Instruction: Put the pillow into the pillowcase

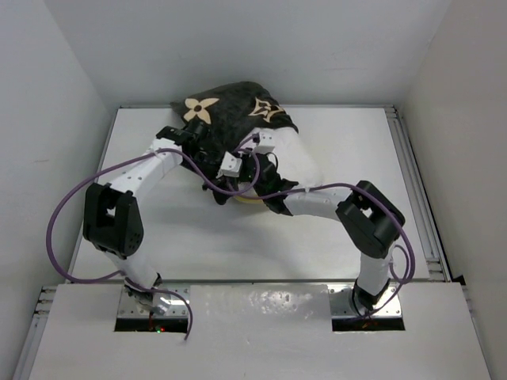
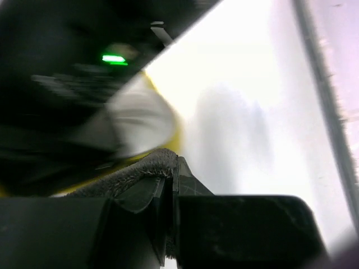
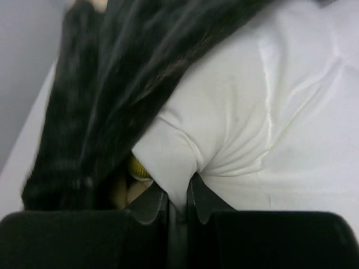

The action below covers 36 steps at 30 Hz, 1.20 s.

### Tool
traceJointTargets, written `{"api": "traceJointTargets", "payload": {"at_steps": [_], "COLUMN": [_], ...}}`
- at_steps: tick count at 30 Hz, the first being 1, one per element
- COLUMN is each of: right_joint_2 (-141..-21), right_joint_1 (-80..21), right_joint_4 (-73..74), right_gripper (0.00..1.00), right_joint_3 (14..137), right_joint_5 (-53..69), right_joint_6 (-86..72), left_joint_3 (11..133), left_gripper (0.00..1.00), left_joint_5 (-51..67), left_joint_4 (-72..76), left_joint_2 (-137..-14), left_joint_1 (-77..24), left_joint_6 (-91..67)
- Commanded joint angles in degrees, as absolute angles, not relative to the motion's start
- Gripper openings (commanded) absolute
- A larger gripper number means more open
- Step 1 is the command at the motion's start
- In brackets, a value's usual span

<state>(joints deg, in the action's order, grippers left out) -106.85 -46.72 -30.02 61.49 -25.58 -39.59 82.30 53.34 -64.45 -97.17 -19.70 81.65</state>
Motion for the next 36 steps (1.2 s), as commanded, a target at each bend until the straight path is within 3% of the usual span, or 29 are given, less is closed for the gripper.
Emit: {"api": "traceJointTargets", "payload": {"at_steps": [1,6,10,13,17,21,22,23,26,27,30,31,33,34,36], "right_joint_2": [-101.4,-105.4,-109.1,-111.1,-112.2,-110.0,-109.5,-109.2,-105.5,-101.9,-95.6,-91.9,-88.2,-86.5,-81.7], "right_joint_1": [-44.9,-39.8,-40.2,-40.5,-40.8,-42.1,-42.2,-41.2,-39.0,-38.8,-39.4,-39.5,-38.9,-38.2,-36.0], "right_joint_4": [-48.1,-43.9,-35.0,-28.4,-25.4,-41.7,-44.7,-49.2,-45.4,-41.3,-19.5,-14.8,-5.1,-2.2,5.6], "right_gripper": [0.0,0.0,0.0,0.0,0.0,0.0,0.07,0.45,0.92,0.99,0.99,0.99,0.99,0.99,0.99], "right_joint_3": [64.3,69.6,81.0,82.8,76.4,64.2,62.3,59.5,57.8,58.1,60.6,61.0,60.4,60.1,59.4], "right_joint_5": [-37.3,-35.0,-37.9,-40.2,-39.7,-32.4,-28.7,-16.8,2.3,4.2,0.5,-1.1,-2.8,-1.2,-0.3], "right_joint_6": [-48.5,-57.8,-53.2,-56.9,-59.8,-49.4,-47.9,-46.8,-46.9,-44.1,-33.7,-32.1,-29.8,-29.4,-29.5], "left_joint_3": [80.8,81.6,82.1,82.2,80.0,73.5,72.7,72.2,70.6,69.5,67.0,66.3,65.2,65.4,68.2], "left_gripper": [0.0,0.0,0.0,0.0,0.0,0.0,0.0,0.0,0.0,0.0,0.08,0.26,0.47,0.63,0.69], "left_joint_5": [63.5,63.9,65.3,66.3,65.9,69.0,69.5,69.7,67.1,66.0,59.9,58.2,53.2,51.4,48.1], "left_joint_4": [-75.7,-75.7,-75.7,-75.6,-75.7,-75.5,-75.6,-75.6,-75.5,-75.5,-72.8,-69.4,-67.5,-67.5,-70.2], "left_joint_2": [-96.3,-93.6,-92.4,-91.7,-90.0,-88.9,-89.0,-89.2,-89.5,-89.5,-89.7,-89.6,-89.4,-89.3,-89.3], "left_joint_1": [-24.3,-31.7,-34.4,-35.1,-34.7,-25.5,-23.4,-19.6,-13.4,-12.2,-9.6,-9.4,-9.6,-9.8,-10.3], "left_joint_6": [85.5,84.9,83.9,83.1,83.4,85.0,85.1,84.3,82.1,82.0,79.2,77.2,72.9,72.6,74.9]}}
